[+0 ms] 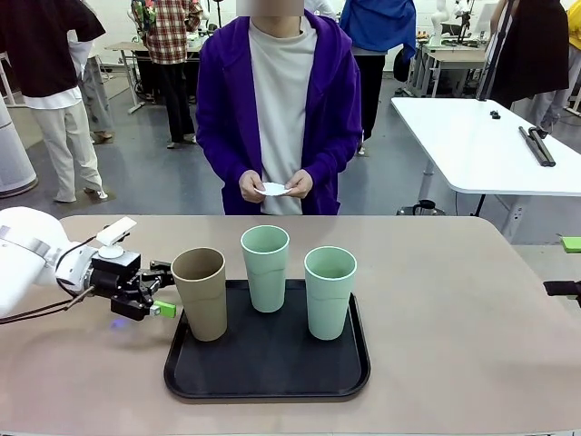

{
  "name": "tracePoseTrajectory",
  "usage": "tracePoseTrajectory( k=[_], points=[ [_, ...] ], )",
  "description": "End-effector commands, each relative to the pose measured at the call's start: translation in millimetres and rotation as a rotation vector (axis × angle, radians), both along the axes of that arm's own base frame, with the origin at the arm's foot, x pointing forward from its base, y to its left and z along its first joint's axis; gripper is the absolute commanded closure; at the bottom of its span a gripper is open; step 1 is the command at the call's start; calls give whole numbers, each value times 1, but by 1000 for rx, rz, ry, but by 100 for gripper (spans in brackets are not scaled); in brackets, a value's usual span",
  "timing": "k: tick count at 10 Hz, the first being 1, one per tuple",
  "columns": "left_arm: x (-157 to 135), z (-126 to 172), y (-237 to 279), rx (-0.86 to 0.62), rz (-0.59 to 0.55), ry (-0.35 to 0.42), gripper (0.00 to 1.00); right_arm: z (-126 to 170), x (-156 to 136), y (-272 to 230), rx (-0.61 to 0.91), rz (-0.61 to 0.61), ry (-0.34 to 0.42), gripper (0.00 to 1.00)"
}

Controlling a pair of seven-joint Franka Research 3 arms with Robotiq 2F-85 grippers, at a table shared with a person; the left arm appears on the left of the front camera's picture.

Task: Place coasters on the table and set cups on them.
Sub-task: Pick up one Reusable plastic cup and place it on a coaster set by the human.

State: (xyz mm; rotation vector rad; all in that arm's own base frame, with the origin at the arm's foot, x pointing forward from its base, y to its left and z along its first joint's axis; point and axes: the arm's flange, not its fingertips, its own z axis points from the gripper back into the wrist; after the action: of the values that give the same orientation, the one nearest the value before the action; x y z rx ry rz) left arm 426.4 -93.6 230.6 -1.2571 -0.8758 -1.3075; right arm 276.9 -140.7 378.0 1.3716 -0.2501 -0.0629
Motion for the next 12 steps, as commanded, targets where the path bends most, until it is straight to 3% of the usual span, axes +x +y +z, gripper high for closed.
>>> tracePoseTrajectory(
  k=[1,12],
  points=[
    [-1,-3,-7,-12,-51,-43,0,1,0,-1,12,-1,-1,0],
    [-8,-10,-53,-32,-177,-72,0,1,0,-1,12,-1,-1,0]
  ],
)
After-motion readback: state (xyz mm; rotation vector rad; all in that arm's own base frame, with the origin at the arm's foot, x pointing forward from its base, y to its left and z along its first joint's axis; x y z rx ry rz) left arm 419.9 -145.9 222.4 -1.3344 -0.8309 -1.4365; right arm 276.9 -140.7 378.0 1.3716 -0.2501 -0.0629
